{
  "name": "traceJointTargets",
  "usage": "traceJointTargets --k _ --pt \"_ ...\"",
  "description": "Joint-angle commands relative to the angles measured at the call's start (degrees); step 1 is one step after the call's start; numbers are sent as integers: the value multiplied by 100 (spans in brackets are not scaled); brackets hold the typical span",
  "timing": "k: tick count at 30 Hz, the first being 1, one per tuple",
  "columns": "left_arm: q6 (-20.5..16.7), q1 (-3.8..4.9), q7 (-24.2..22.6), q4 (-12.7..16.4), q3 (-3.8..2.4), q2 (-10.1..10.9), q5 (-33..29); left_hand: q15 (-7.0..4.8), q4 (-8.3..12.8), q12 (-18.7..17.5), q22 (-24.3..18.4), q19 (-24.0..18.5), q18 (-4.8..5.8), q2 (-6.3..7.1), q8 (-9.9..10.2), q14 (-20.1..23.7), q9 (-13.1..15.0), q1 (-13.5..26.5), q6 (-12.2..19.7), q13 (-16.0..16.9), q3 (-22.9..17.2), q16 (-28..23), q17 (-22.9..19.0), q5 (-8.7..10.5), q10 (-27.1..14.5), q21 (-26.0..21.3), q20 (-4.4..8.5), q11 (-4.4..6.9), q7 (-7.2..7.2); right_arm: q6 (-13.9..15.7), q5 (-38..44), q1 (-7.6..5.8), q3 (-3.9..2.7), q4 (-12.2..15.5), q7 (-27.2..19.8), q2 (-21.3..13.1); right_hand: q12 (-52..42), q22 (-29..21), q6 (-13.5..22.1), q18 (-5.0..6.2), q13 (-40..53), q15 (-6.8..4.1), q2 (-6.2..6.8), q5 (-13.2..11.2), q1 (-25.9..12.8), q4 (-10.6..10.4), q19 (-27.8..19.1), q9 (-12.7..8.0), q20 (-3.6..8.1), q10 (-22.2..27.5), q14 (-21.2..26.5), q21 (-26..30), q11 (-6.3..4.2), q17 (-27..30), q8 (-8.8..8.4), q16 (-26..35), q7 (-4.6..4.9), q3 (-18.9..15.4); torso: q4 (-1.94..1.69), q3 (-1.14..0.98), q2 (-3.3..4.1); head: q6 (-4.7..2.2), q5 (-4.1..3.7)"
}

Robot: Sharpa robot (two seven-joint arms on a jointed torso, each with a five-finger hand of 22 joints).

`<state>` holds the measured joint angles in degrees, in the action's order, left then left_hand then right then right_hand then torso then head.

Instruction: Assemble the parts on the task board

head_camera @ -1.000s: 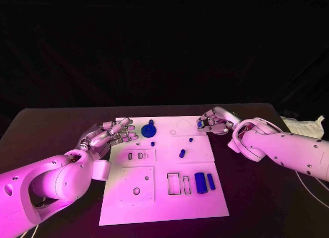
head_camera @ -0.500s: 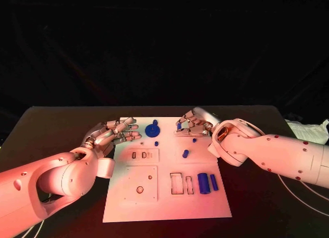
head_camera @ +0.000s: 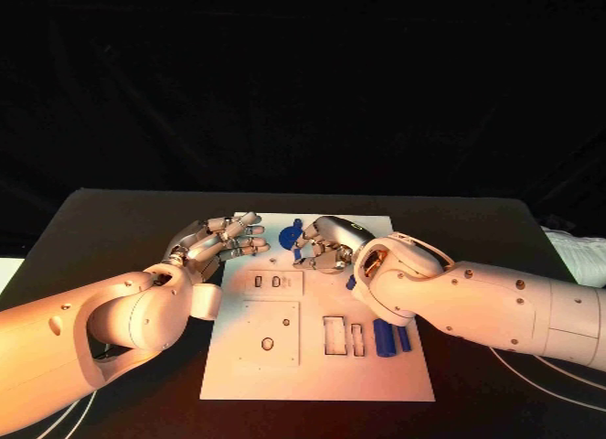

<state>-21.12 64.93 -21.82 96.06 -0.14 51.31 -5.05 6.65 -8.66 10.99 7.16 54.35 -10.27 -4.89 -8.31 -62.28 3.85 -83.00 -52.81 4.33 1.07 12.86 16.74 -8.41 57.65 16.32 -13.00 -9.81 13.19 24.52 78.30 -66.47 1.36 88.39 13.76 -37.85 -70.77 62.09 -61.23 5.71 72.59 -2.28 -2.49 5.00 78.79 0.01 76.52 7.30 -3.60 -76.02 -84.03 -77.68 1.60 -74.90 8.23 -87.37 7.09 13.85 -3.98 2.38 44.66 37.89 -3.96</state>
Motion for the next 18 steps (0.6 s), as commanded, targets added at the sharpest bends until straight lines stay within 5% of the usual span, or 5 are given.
traceJointTargets --k 1,9,18 --pt "77 0 -61 11 -2 -15 -25 2 33 -4 -6 31 -15 -13 -10 -51 -6 -66 28 -6 -18 -21 7 -15 -10 -35 10 0 21 -279 570 56 27 -61 308 109 1 -10 -110 -21 -154 -30 22 49 -64 -15 -13 84 -1 -52 -480 24 -24 -982 147 26 -112 38 6 1 8 25 70" --pt "74 0 -59 4 -2 -22 -27 2 33 -4 -6 31 -15 -13 -10 -51 -6 -66 28 -6 -18 -21 7 -15 -10 -35 10 0 21 -314 718 126 100 -134 339 284 14 -18 -106 -20 -164 -34 40 88 -73 -3 -15 85 1 -41 -478 30 -27 -972 153 33 -114 54 7 -11 9 84 164" --pt "89 0 -50 -2 -3 -27 -27 2 33 -4 -6 31 -15 -13 -10 -51 -6 -66 28 -6 -18 -21 7 -15 -10 -35 10 0 21 -421 883 187 121 -170 314 362 47 -52 -93 -15 -188 -32 96 120 -143 -15 -28 86 1 -14 -475 49 -22 -959 160 42 -108 52 5 -16 5 110 161"
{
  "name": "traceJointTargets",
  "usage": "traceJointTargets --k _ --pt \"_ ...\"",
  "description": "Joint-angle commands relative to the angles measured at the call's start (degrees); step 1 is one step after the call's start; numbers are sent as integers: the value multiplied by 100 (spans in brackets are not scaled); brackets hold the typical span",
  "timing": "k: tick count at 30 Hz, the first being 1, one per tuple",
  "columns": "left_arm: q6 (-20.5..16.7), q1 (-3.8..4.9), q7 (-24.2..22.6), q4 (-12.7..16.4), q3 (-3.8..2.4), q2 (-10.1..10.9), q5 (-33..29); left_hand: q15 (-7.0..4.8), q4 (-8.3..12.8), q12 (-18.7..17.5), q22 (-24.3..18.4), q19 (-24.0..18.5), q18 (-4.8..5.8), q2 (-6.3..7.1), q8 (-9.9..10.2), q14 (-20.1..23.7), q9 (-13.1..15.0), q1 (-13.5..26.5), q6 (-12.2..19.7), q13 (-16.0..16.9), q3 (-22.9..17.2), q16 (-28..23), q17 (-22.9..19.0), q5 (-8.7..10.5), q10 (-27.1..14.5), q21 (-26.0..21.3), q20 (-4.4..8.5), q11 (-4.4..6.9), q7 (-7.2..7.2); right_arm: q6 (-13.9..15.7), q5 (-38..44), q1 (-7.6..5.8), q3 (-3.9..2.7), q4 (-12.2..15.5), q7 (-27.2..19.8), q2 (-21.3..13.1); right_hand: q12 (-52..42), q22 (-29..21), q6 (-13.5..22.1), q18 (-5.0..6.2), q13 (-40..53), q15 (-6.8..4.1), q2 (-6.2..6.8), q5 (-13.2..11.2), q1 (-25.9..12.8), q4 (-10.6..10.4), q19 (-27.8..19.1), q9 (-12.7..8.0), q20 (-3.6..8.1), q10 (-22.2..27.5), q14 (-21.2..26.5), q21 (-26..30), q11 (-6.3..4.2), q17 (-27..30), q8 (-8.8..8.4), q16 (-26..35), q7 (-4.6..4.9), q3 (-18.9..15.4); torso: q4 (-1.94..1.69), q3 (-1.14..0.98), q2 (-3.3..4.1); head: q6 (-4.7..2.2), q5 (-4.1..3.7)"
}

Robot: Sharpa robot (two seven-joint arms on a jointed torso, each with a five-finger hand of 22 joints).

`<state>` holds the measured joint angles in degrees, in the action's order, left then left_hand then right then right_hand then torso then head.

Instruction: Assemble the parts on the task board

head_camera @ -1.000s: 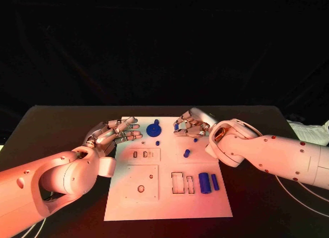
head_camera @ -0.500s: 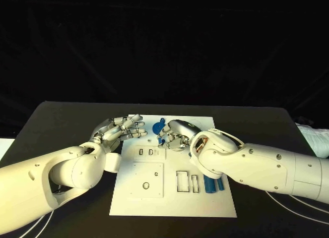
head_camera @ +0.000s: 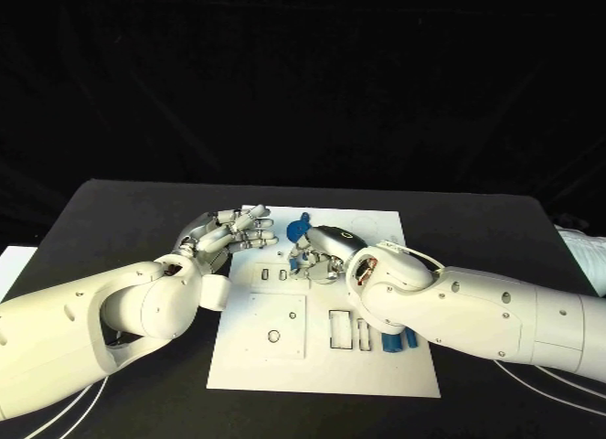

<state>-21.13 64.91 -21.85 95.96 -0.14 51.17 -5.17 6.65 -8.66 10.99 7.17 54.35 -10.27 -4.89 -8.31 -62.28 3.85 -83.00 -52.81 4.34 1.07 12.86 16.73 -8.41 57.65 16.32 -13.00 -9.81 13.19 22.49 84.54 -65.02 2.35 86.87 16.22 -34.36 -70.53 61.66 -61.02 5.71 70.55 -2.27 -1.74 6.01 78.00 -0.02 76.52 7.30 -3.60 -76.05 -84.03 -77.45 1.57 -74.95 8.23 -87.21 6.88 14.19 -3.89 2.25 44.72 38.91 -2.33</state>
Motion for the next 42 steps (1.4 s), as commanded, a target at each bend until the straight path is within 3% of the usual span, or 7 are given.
traceJointTargets --k 1,13,23,42 --pt "92 2 -46 8 -3 -12 -15 2 33 -4 -7 31 -15 -13 -10 -51 -6 -67 28 -7 -18 -21 8 -15 -11 -35 10 0 21 -225 268 49 23 -18 68 15 25 -11 -112 -15 16 -32 33 21 -70 -10 -29 85 1 -10 -476 28 -20 -956 161 25 -87 17 0 -4 0 14 3" --pt "98 2 -29 6 -3 -8 -15 1 39 -3 -9 33 -15 -15 -12 -54 -6 -72 26 -8 -26 -27 9 -16 -7 -36 10 2 19 -383 282 89 25 33 108 4 48 -51 -106 -7 -2 -31 96 54 -130 -18 -46 86 0 8 -472 51 -17 -935 170 39 -84 7 -4 -1 -6 41 9" --pt "108 2 -17 8 -3 -6 -15 1 39 -3 -9 33 -15 -15 -12 -54 -6 -72 26 -8 -26 -27 9 -16 -7 -36 10 2 19 -624 339 109 26 82 208 -29 186 -178 -19 13 -114 -7 276 183 -263 -37 -107 66 -15 125 -459 127 15 -884 146 74 -46 -60 1 -1 -5 50 10" --pt "101 2 8 -1 -3 -18 -16 1 40 -3 -10 34 -15 -14 -12 -57 -6 -69 26 -10 -28 -32 11 -14 -7 -38 10 1 20 -566 531 126 26 130 281 -61 425 -304 116 34 -327 33 445 313 -383 -76 -164 28 -48 316 -450 206 64 -843 90 104 14 -168 0 -4 -2 46 7"
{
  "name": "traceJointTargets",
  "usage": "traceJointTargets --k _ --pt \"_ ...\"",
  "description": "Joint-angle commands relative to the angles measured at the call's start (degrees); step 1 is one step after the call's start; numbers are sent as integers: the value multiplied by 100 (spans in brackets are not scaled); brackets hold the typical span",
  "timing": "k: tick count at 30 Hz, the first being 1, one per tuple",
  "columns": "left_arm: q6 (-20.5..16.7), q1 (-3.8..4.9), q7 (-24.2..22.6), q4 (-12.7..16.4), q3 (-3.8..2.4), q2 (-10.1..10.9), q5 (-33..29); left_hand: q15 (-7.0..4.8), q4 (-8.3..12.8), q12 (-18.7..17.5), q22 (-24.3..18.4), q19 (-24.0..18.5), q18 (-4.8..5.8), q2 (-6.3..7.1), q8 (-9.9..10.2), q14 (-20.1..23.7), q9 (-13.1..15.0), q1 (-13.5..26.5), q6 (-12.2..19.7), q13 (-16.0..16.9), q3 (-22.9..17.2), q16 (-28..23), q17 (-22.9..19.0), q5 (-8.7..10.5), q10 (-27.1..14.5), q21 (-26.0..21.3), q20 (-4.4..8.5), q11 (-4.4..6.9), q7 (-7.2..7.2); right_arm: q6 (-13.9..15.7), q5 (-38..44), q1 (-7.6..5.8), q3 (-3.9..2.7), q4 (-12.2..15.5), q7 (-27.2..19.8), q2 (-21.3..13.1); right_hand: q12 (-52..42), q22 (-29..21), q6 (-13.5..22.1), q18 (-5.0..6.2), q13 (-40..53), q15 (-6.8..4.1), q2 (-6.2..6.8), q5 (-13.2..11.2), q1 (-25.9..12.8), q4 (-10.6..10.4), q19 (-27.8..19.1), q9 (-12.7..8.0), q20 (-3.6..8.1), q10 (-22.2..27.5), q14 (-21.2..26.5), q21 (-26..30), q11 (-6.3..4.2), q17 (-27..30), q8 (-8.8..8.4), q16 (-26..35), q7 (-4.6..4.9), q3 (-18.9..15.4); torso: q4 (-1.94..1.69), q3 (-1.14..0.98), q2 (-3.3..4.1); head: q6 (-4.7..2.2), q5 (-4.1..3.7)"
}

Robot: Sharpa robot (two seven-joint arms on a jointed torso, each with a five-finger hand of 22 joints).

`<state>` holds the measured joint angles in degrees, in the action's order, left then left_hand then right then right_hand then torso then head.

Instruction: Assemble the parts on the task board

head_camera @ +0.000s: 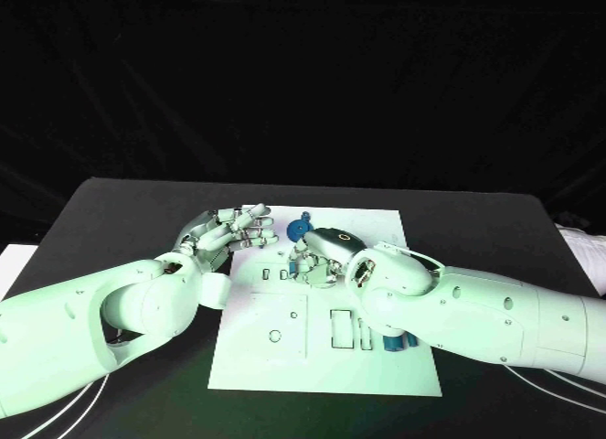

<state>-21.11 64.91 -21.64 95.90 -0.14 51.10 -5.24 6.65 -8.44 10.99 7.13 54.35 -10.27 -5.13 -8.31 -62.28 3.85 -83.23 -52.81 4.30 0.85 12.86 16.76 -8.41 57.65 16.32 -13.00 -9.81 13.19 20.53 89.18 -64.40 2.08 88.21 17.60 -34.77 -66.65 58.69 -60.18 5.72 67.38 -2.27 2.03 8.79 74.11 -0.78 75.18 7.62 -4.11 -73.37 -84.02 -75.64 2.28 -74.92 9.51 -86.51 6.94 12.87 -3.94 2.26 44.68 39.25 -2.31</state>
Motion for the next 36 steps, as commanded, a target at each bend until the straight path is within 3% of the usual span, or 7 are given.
traceJointTargets --k 1,36 --pt "97 2 -13 4 -3 -10 -8 1 17 -3 -6 35 -16 9 -12 -57 -6 -46 26 -6 -6 -32 7 -14 -7 -38 10 1 20 -355 68 64 53 0 136 -24 36 -6 32 34 -8 33 70 37 4 -1 -30 -3 2 48 -449 25 -6 -844 -37 36 8 -39 4 -5 1 11 5" --pt "85 2 -12 -8 -3 -6 -8 1 17 -3 -6 35 -16 9 -12 -57 -6 -46 26 -6 -6 -32 7 -14 -7 -38 10 1 20 4 55 75 52 126 -11 -108 102 -85 148 47 -80 64 242 262 -162 -115 -55 -37 -28 107 -449 83 31 -837 -75 47 46 -274 4 -2 0 19 4"
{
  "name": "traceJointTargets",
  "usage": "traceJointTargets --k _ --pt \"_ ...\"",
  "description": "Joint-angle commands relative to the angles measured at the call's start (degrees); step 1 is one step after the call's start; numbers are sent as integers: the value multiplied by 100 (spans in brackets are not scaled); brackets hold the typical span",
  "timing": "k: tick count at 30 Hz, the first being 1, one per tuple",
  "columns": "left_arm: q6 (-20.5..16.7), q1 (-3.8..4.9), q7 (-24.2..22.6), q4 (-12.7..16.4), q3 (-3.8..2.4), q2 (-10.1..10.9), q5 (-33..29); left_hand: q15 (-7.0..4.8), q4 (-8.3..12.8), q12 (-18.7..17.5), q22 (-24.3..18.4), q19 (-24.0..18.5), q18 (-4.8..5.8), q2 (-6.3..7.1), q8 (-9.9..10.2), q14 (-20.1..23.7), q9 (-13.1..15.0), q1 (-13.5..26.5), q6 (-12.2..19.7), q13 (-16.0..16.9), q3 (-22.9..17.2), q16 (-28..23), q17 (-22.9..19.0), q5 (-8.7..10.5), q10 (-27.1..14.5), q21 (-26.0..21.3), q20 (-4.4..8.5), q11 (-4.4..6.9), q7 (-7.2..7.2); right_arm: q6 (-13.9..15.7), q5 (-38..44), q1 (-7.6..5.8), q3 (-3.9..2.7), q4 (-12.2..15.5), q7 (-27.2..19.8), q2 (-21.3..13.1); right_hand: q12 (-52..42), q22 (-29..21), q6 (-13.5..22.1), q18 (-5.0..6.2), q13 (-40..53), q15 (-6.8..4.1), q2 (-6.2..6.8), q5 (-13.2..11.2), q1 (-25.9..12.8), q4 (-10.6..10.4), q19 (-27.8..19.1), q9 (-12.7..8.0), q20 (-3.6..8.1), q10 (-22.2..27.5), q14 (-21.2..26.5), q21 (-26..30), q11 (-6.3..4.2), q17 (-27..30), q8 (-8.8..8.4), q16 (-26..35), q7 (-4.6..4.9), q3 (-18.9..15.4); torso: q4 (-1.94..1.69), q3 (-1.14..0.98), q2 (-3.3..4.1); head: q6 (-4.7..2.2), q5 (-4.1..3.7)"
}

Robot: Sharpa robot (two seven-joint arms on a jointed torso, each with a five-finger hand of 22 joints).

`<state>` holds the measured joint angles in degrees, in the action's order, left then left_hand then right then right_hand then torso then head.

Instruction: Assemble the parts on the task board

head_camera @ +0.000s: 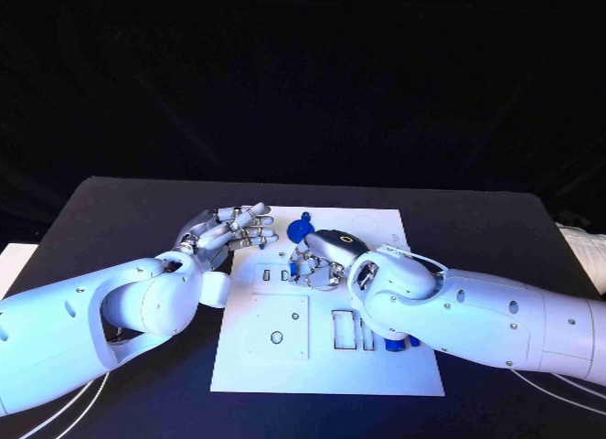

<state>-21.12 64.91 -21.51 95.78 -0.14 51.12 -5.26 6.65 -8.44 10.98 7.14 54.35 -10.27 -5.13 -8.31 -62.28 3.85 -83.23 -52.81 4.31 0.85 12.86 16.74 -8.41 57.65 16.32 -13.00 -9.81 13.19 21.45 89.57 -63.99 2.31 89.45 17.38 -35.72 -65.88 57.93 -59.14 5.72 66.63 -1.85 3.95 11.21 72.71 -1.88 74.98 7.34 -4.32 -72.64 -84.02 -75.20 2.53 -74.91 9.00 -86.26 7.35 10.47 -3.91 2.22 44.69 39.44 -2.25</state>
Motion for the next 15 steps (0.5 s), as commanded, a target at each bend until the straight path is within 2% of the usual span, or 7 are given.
traceJointTargets --k 1,15 --pt "87 2 -24 4 -3 -9 -6 1 17 -3 -7 34 -15 9 -12 -57 -6 -46 26 -7 -6 -32 9 -14 -7 -38 10 1 20 -70 15 35 28 7 5 -17 25 -10 44 47 -6 22 50 19 -22 -5 -35 -10 -8 34 -449 39 5 -839 -24 22 6 -34 0 1 -1 3 -4" --pt "96 2 -13 0 -3 -4 -6 2 15 -5 -9 36 -15 6 -11 -60 -7 -39 29 -10 -11 -40 11 -13 -8 -40 10 0 21 76 13 41 26 105 -28 -77 40 -22 92 48 -23 32 82 48 -27 -15 -39 -21 -16 56 -450 49 18 -842 -43 21 19 -84 -2 1 -1 12 -9"
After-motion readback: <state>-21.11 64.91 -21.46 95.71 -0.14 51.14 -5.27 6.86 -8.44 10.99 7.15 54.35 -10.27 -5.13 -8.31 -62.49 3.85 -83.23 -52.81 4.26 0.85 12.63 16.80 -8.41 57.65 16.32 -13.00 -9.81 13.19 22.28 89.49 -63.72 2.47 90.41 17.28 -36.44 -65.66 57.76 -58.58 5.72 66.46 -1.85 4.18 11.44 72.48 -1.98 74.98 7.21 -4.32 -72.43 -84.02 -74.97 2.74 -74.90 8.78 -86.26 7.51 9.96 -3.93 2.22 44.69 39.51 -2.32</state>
